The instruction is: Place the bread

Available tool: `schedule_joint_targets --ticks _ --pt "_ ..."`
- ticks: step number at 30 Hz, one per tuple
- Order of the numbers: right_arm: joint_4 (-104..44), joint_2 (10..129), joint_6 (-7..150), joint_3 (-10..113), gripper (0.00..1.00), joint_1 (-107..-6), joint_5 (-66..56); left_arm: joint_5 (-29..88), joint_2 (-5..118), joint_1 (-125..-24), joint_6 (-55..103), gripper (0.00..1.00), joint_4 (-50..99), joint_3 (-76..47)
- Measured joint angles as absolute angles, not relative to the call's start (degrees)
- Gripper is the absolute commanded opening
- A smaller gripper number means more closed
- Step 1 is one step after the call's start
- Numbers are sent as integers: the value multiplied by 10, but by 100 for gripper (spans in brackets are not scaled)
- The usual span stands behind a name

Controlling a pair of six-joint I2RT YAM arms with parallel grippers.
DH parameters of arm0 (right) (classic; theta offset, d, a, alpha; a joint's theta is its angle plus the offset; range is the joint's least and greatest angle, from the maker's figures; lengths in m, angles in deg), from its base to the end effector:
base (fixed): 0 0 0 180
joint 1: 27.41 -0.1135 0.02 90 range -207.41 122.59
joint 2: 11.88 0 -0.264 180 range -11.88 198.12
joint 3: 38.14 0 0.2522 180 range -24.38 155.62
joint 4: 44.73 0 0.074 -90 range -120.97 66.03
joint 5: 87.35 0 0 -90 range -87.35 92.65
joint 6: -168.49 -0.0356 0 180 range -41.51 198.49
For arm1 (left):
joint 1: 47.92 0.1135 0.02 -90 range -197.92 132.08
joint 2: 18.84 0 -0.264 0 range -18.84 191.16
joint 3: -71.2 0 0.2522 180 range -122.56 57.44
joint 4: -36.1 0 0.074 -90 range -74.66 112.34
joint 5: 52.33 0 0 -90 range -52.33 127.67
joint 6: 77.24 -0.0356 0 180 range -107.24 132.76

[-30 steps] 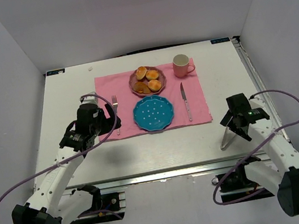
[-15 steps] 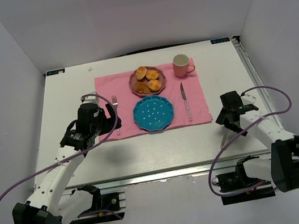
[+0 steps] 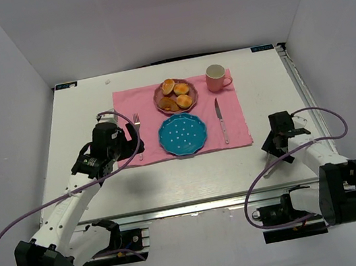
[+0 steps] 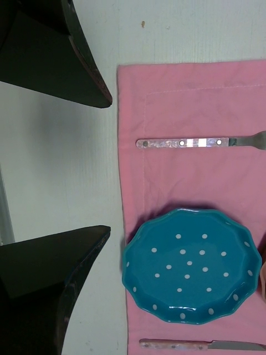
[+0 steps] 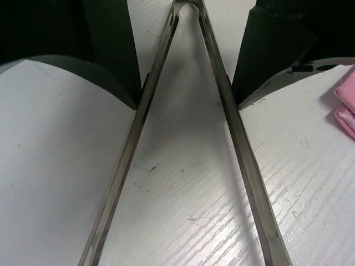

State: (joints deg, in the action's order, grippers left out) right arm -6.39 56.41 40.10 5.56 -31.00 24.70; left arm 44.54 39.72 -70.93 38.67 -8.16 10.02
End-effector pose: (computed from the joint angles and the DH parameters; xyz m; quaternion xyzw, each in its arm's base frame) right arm 0.2008 -0.0008 0.1586 0.3281 0.8972 -0.0913 0.2811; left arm 0.2004 -0.0805 0.2776 -0.0476 0.9097 -0.1195 0.3948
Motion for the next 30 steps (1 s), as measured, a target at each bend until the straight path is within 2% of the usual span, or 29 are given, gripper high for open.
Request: schedule_joint_targets --ticks 3,7,11,16,24,30 --pt "-66 561 408 53 68 -301 240 446 397 -709 387 98 -86 100" --pt "-68 562 416 53 53 -294 238 448 397 -709 387 98 -90 100" --pt "-71 561 417 54 45 -290 239 448 397 -709 387 98 -92 99" --pt "-21 514 414 76 44 -289 237 448 397 -709 387 98 -94 97" --pt "65 415 432 227 44 -289 234 450 405 -709 387 98 -93 91" --pt "119 407 467 297 44 -290 190 457 412 -709 387 98 -94 82"
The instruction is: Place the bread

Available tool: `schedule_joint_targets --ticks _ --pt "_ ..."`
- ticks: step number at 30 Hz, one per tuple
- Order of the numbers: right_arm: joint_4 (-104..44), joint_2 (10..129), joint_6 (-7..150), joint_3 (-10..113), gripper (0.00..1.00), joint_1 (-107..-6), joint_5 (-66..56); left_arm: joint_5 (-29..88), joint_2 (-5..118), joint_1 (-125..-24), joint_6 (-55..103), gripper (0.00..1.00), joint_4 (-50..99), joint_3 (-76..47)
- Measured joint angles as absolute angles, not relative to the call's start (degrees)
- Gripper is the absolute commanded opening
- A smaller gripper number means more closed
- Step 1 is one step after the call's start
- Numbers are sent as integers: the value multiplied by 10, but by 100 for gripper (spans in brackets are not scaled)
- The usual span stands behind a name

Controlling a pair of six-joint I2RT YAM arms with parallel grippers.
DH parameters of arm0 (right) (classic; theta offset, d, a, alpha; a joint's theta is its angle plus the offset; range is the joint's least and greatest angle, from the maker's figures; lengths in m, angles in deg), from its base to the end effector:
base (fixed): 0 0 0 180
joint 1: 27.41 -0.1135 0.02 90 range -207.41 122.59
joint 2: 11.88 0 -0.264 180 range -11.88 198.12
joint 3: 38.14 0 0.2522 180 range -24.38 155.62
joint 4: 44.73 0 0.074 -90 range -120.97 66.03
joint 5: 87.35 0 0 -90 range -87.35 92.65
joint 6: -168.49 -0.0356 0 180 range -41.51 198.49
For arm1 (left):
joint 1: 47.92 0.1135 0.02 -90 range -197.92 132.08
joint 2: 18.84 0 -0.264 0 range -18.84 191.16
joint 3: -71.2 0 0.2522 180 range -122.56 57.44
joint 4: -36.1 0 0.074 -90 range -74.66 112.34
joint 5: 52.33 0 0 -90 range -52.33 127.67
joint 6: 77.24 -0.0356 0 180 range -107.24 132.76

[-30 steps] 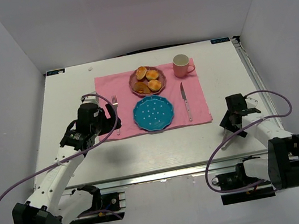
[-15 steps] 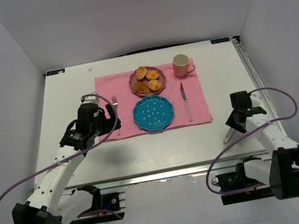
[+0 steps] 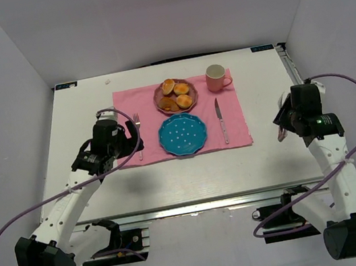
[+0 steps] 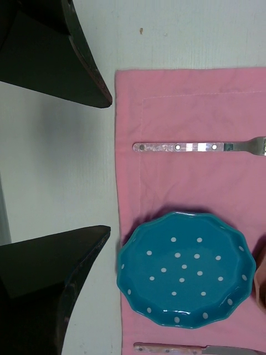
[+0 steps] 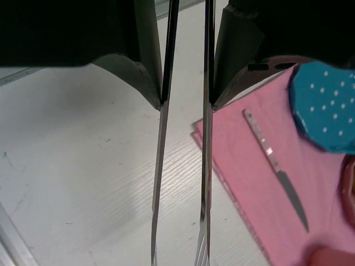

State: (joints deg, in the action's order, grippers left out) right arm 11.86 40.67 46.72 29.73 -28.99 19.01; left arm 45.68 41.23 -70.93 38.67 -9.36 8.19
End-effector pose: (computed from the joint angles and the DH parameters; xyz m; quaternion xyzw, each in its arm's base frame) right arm 0.1842 -0.0050 0.3184 0.2915 0.8553 -0.0070 0.4284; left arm 0.2051 -0.0817 0.2814 -0.0512 0.9121 -0.1081 0.3920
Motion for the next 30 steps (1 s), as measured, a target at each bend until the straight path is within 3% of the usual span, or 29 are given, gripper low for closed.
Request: schedule_joint_targets --ticks 8,19,30 --pt "129 437 529 371 45 -339 61 476 418 -709 387 98 -93 67" --pt "104 620 563 539 44 -593 81 524 398 -709 394 98 -118 41" --pt "53 841 621 640 44 -620 111 540 387 -709 398 98 -119 44"
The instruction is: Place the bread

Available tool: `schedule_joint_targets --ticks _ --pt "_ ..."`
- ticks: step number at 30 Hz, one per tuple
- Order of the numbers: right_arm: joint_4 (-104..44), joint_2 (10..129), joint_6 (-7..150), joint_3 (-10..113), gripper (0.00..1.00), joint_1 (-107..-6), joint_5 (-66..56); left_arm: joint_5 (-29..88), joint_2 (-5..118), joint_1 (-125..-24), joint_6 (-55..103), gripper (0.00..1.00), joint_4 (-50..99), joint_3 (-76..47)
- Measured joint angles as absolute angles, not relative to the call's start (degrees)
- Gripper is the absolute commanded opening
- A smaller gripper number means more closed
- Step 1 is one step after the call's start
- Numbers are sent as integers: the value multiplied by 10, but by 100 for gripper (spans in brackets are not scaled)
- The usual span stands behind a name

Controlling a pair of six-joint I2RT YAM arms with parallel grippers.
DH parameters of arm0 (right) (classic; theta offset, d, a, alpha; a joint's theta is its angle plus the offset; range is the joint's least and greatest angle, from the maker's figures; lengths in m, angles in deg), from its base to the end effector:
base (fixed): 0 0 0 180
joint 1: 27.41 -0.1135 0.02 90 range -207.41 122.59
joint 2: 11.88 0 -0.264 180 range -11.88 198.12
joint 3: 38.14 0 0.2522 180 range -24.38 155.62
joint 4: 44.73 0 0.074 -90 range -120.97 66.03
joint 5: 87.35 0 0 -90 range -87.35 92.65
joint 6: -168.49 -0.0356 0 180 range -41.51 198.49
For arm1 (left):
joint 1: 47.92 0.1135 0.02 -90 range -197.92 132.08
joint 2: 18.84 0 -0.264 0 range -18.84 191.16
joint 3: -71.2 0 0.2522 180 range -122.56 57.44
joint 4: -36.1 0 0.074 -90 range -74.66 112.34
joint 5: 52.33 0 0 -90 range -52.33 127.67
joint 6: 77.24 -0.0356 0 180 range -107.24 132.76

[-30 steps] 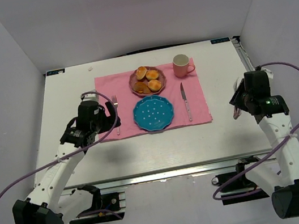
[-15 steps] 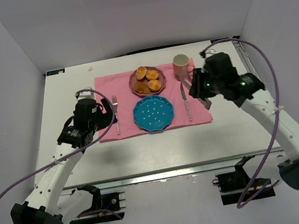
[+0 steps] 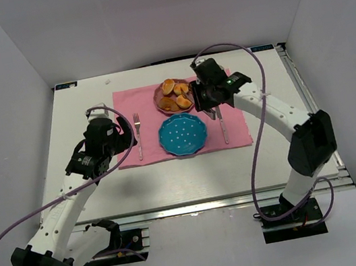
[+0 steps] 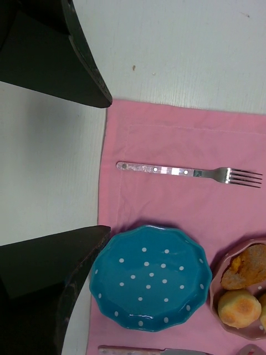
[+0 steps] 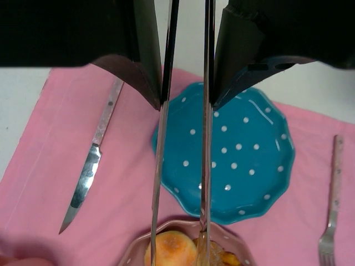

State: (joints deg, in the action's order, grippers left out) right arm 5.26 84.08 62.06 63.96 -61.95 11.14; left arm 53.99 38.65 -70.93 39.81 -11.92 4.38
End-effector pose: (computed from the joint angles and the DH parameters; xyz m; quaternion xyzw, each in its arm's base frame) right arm 0.3135 0.2094 0.3274 -0.1157 0.9106 0.1067 0.3821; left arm 0.1985 -0.0734 0.3094 -0.0929 0.8896 -0.0654 0.4425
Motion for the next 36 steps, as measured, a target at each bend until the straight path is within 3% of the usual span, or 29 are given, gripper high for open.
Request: schedule_joint_targets --ticks 13,36 --pt "36 952 660 734 54 -619 123 533 392 -709 398 98 -117 50" --pt "17 982 663 671 60 -608 100 533 399 -709 398 98 -115 65"
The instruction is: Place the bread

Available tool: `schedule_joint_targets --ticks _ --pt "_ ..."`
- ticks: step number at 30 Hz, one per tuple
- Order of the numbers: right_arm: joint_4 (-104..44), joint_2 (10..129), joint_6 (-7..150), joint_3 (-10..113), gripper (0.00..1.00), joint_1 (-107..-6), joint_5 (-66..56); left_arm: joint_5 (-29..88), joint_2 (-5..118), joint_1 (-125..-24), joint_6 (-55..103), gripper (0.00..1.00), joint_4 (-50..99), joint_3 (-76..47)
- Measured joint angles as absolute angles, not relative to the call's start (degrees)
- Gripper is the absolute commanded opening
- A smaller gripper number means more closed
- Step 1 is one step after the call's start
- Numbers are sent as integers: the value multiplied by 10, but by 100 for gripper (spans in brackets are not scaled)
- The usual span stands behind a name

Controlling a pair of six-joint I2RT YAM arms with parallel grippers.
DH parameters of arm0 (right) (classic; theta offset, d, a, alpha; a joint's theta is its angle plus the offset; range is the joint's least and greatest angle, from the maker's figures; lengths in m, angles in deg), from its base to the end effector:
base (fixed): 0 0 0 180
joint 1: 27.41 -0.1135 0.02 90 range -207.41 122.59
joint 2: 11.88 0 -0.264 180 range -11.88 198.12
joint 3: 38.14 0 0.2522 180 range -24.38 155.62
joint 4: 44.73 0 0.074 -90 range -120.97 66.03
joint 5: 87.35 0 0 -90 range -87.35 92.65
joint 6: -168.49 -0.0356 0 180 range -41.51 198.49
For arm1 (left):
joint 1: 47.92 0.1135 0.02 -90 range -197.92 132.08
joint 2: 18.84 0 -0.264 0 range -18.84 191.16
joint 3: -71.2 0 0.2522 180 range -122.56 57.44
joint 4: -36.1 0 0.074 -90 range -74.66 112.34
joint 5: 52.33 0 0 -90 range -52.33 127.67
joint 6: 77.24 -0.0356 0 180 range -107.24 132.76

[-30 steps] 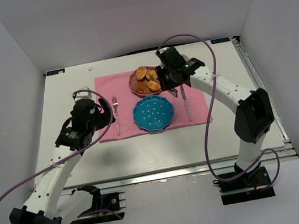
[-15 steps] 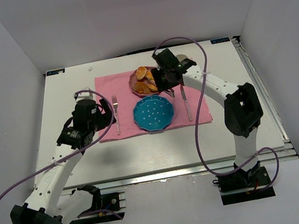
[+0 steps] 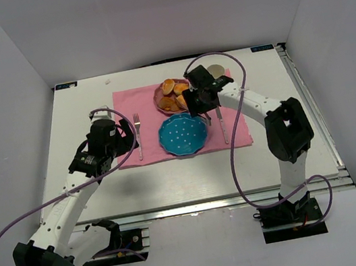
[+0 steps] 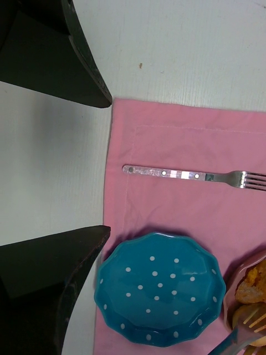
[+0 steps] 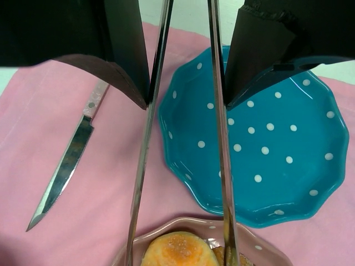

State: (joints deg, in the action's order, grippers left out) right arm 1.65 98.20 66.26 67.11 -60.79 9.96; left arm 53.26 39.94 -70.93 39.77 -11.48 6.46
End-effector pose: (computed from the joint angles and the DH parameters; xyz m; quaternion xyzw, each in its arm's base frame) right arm 0.3619 0.2330 0.2550 -0.1519 0.9292 0.0730 0.3288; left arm 0.2016 -0.0752 0.2935 -0.0871 0.9013 -0.0595 0.4202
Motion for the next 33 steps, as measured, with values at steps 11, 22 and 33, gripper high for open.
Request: schedule_joint_targets --ticks 11,22,33 --pt "5 972 653 639 47 -608 80 533 399 -709 398 98 -114 67" --pt "10 935 649 639 40 -608 86 533 399 -709 398 98 -114 72" --pt "35 828 650 643 40 -612 83 525 394 -709 401 98 -115 74"
